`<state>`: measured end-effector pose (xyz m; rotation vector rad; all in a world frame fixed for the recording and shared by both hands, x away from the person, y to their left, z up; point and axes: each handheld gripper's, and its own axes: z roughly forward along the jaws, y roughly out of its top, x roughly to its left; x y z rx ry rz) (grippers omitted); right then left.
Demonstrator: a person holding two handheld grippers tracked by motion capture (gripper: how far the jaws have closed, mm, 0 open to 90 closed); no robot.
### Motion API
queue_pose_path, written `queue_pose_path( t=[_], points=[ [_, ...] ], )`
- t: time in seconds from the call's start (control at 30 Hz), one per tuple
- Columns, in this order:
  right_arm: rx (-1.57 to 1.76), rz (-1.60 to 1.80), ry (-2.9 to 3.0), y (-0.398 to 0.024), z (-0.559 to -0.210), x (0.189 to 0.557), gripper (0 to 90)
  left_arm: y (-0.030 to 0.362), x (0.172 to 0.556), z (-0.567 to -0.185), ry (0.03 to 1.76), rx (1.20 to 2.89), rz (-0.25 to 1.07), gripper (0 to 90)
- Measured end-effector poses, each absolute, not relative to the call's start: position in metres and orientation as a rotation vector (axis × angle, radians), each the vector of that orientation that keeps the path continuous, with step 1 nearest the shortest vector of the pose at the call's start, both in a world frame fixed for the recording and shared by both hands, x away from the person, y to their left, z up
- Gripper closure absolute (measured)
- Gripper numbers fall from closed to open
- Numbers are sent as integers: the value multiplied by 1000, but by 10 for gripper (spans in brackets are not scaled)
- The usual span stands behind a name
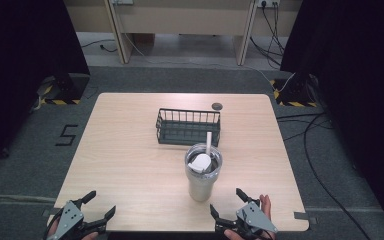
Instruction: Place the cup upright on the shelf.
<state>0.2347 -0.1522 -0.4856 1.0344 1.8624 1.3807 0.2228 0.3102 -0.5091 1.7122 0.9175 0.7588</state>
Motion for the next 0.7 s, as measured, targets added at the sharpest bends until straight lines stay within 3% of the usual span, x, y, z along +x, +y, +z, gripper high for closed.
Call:
queue_pose_path(
  t=[0.7],
  points=[
    [994, 1411, 1883, -124, -476, 258, 29, 309, 221, -509, 900, 1712, 756, 158]
  ],
)
